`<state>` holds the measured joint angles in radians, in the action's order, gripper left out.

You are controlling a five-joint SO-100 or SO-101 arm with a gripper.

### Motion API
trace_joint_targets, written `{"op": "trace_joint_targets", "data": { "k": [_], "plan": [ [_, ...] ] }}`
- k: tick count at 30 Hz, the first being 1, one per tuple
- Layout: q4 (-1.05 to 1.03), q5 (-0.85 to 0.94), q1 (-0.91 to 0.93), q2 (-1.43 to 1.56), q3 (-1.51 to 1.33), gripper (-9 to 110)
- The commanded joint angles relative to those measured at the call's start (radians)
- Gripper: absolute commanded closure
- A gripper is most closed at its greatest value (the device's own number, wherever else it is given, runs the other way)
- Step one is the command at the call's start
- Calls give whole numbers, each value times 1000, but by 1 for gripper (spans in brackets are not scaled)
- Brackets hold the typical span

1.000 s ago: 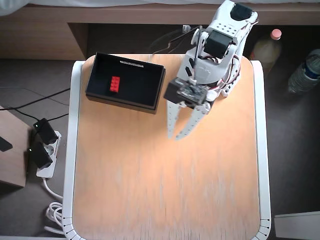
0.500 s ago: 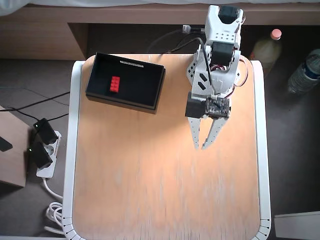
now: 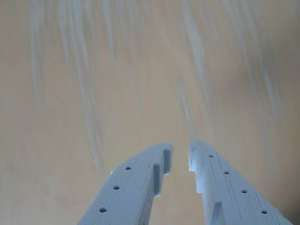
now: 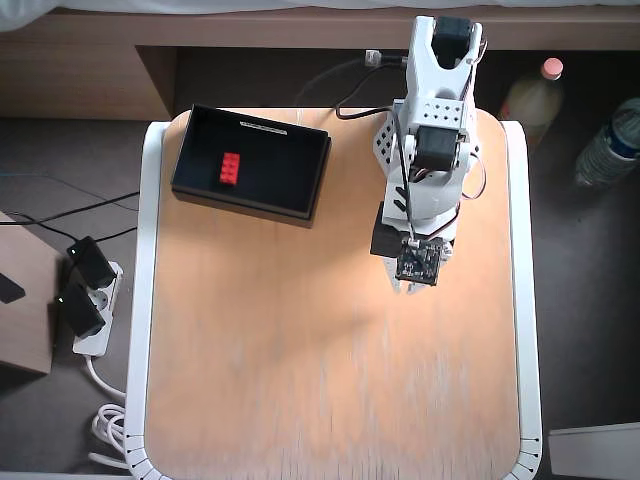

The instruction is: Grasp a lego block and put it in the bin.

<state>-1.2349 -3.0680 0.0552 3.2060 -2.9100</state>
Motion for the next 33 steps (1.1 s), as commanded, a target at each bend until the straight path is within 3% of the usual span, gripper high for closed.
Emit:
{"op": "trace_joint_targets", "data": {
  "k": [1,13,24,28,33],
  "plan": [
    [26,14,-9,87,-32,101],
    [43,49,29,89,-262,101],
    [-34,34,34,89,-262,101],
    [-35,160,34,89,-264,101],
    [-35,163,34,89,-264,101]
  ]
}}
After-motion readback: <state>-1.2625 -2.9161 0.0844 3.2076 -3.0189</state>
